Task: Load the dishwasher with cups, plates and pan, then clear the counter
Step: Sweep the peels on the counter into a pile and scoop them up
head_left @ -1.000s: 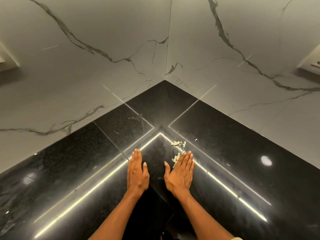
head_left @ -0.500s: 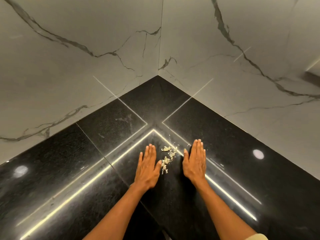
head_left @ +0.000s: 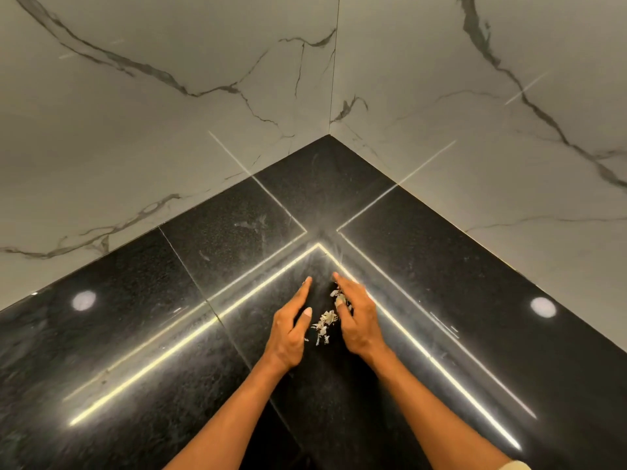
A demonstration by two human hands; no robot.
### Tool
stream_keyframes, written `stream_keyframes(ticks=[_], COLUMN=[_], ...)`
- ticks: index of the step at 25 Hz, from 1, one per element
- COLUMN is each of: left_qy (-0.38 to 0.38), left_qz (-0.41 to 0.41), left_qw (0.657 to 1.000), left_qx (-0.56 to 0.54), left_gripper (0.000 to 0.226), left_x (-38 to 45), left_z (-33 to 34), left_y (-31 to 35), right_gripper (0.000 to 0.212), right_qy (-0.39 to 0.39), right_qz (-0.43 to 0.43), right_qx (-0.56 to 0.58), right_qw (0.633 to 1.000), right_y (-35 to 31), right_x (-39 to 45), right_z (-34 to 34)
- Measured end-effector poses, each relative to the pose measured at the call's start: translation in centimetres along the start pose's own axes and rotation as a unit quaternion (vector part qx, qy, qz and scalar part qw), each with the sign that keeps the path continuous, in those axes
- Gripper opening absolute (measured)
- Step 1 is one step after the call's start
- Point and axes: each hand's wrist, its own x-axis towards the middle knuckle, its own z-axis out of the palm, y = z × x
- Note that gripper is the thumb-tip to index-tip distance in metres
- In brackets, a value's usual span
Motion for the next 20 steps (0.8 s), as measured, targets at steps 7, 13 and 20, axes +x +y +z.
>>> stream_keyframes(ticks=[7, 13, 20], left_qy=[-0.048, -0.035, 0.027], left_qz=[-0.052, -0.044, -0.033], left_qw=[0.987, 0.982, 0.991], left_qx=[0.142, 0.178, 0.129], left_gripper=[0.063, 0.063, 0.070], left_x=[4.1, 3.7, -1.7], left_z=[0.1, 1.3, 2.4], left_y=[0.2, -1.1, -0.7], right_gripper=[0.061, 0.063, 0.060], right_qy=[-0.037, -0.065, -0.059], right_qz=[0.030, -0.048, -0.042], right_qx=[-0.106, -0.129, -0.084], right_qw=[0.993, 0.988, 0.994], right_y=[2.5, 1.9, 0.0], right_x=[6.6, 2.4, -3.8], right_z=[-1.5, 1.5, 2.5])
